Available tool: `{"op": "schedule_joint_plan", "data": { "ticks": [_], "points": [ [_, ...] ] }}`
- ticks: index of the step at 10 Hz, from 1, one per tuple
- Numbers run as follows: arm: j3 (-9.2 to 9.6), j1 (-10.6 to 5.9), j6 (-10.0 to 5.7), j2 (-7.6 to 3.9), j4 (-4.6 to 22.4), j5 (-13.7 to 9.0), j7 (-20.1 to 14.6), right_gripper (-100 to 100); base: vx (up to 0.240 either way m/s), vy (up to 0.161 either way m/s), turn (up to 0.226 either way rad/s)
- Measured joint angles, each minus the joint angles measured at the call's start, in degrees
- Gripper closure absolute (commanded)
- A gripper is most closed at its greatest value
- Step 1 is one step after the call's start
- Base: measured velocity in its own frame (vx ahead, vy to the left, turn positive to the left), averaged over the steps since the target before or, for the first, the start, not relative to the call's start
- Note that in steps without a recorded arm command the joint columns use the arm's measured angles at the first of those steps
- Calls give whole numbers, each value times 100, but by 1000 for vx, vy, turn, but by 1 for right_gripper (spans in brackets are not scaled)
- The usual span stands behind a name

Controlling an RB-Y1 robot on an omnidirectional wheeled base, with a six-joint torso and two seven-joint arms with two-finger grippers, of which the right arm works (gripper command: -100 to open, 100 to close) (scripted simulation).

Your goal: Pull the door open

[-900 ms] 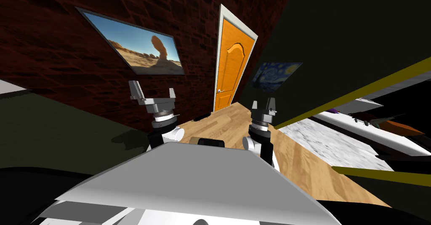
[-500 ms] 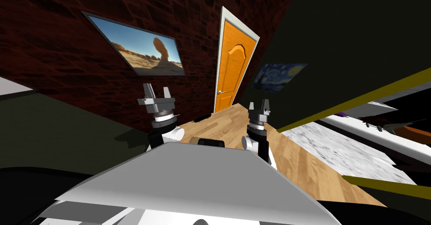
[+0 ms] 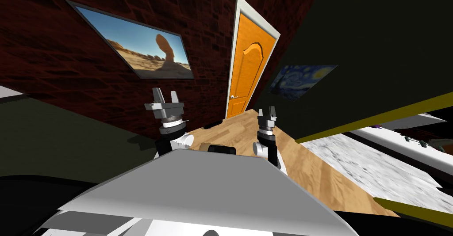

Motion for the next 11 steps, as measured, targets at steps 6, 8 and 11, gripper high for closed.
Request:
{"op": "schedule_joint_plan", "data": {
  "ticks": [6,8,11],
  "points": [
    [6,-290,-103,-145,699,113,-158,-100,87,-15,60],
    [24,-336,-175,-190,925,157,-217,-100,95,-26,53],
    [12,-469,-226,-289,1290,208,-329,-100,93,-25,70]
  ]
}}
